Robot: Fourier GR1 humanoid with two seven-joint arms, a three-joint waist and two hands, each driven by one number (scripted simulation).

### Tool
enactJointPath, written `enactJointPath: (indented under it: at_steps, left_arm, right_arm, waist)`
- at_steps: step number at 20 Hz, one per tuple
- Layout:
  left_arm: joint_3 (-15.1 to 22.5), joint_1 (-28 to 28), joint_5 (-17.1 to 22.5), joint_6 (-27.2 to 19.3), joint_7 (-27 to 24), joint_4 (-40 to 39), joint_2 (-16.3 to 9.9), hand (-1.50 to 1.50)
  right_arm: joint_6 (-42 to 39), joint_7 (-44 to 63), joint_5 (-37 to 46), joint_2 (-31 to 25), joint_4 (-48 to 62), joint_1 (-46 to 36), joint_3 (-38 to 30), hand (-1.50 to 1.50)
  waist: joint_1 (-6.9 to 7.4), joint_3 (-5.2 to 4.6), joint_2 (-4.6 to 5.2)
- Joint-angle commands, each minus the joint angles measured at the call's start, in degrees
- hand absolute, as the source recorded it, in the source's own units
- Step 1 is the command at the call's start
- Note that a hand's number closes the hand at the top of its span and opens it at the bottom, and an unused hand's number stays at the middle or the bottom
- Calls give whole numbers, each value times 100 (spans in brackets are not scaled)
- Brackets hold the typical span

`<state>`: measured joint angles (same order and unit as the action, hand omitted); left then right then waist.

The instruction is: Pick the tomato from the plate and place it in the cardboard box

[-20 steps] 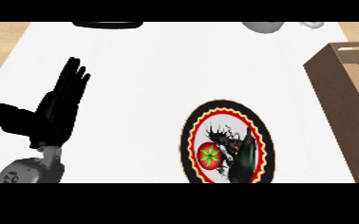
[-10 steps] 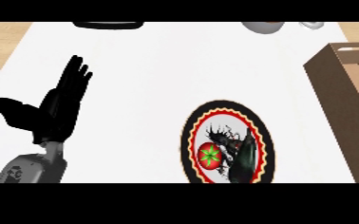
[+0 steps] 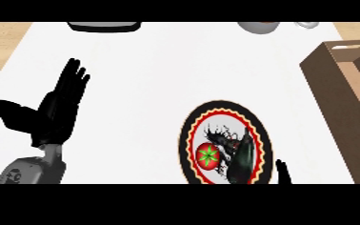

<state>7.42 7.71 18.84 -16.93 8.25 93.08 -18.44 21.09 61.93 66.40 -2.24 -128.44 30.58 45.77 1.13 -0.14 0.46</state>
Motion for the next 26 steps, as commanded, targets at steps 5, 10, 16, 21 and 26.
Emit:
enactJointPath:
  at_steps: [5, 10, 16, 21, 26]
  left_arm:
    - [-34, 71, -121, -87, 45, -55, 176, 0]
    - [-45, 40, -172, 28, 19, -86, 131, 0]
    - [-209, -249, -15, 217, 142, 257, -20, 0]
    - [-179, 212, -239, 26, 187, -36, 115, 0]
    - [-291, -137, -183, 263, -81, -53, 125, 0]
  right_arm:
    - [99, 1386, 188, 202, 584, -1240, -188, -150]
    - [54, 1627, -10, 198, 685, -1546, -217, -150]
    - [277, 1594, -287, 197, 1110, -1799, -333, -150]
    - [263, 1575, -213, 198, 1494, -1790, -413, -150]
    - [217, 1492, -382, 204, 1516, -1877, -629, -150]
  waist:
    - [-80, 9, -18]
    - [-72, 8, -16]
    - [-6, 10, -25]
    - [-96, 8, -15]
    - [-77, 10, -35]
